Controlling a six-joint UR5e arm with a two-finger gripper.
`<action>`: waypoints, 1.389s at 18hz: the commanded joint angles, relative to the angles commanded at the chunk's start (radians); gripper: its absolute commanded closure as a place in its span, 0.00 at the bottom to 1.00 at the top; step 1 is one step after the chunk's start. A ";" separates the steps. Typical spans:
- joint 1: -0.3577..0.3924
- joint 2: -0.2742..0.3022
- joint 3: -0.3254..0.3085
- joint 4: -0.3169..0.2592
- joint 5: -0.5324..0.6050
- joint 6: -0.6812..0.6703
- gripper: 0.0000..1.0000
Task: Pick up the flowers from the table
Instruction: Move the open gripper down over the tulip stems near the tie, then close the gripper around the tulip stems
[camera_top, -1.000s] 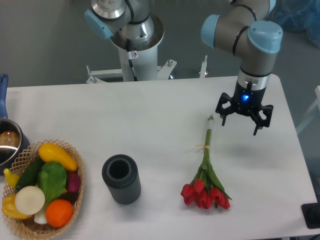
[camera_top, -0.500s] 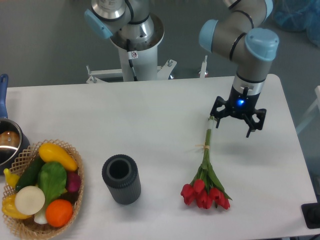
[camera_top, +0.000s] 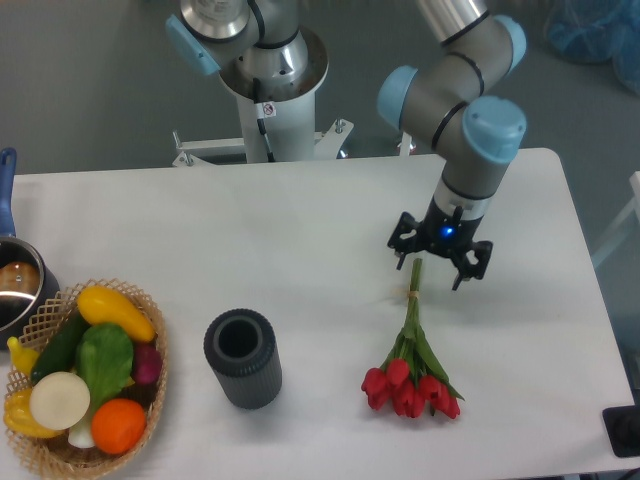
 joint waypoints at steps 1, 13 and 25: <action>-0.008 -0.011 0.005 0.002 0.000 0.000 0.00; -0.049 -0.072 0.040 0.003 0.005 -0.018 0.00; -0.038 -0.112 0.045 0.014 0.006 -0.018 0.00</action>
